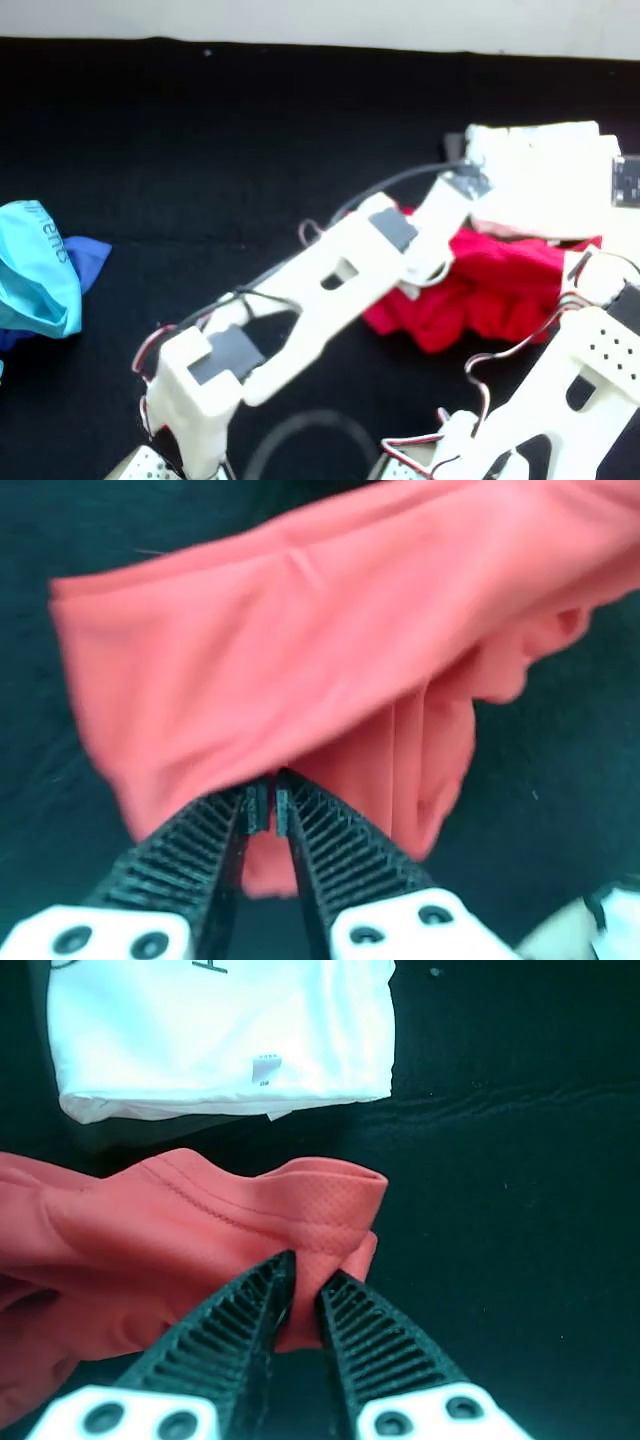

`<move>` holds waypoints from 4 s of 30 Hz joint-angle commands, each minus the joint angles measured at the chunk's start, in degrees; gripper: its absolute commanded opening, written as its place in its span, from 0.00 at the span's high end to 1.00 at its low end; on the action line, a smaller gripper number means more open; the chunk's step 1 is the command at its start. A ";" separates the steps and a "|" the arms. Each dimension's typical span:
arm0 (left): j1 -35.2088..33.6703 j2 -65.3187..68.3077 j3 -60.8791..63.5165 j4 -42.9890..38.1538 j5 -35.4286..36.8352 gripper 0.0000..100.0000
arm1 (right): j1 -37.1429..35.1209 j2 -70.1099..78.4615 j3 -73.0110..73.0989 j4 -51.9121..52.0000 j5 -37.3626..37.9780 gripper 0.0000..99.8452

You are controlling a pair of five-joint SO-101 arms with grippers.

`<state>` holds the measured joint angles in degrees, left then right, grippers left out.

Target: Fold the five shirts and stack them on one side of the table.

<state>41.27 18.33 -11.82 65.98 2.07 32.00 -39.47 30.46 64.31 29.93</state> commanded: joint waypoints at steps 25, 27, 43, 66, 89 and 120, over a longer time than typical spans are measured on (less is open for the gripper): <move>-34.51 -41.63 -17.63 29.19 -15.47 0.99 | -21.32 39.34 -95.78 36.97 -16.26 0.99; -36.79 -43.12 -17.63 29.27 -15.47 0.99 | -20.62 40.13 -95.96 36.79 -21.27 0.99; -43.82 -50.77 19.74 34.99 -18.20 0.99 | -20.00 40.48 -81.27 36.88 -21.27 0.99; -27.91 -62.64 33.45 35.16 -28.66 0.94 | -6.11 -6.90 -9.71 32.84 -4.04 0.99; -20.79 -29.67 16.48 5.10 -13.27 0.84 | 22.02 -17.01 1.80 20.62 1.58 0.99; -2.51 18.42 -22.11 7.38 -9.41 0.84 | 20.35 -17.27 6.46 20.62 1.58 0.99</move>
<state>37.05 36.79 -29.49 72.31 -9.27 52.92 -56.88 36.88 85.76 32.31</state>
